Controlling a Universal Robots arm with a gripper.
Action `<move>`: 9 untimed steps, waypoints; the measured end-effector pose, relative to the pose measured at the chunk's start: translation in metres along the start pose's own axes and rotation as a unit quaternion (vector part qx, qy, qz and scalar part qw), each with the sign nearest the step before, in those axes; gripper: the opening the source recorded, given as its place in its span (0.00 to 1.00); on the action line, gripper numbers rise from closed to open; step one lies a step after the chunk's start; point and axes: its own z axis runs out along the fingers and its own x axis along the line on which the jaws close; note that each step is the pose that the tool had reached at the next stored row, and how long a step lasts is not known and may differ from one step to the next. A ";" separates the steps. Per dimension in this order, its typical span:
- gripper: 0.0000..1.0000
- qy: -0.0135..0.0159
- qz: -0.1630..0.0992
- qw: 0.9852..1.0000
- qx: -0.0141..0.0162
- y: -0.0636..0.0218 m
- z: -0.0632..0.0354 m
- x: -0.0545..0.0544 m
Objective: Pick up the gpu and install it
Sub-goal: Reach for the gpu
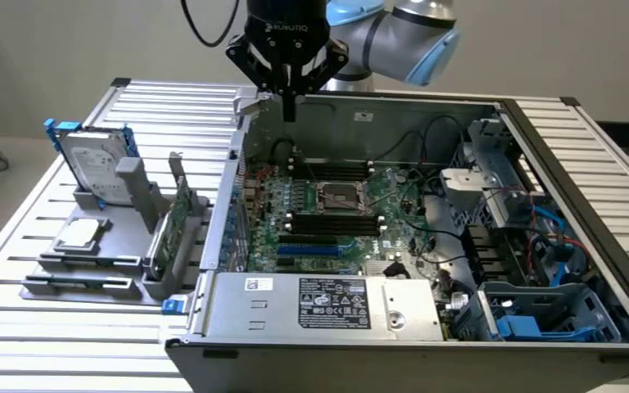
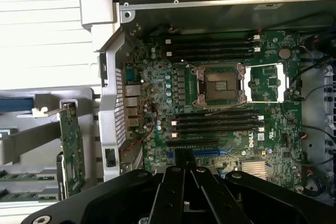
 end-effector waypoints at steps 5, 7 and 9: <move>0.11 0.000 0.000 1.000 0.000 0.0010 -0.0002 0.006; 0.11 0.001 0.000 1.000 0.000 0.0027 -0.0002 0.014; 0.11 0.001 0.000 1.000 0.000 0.0047 -0.0003 0.022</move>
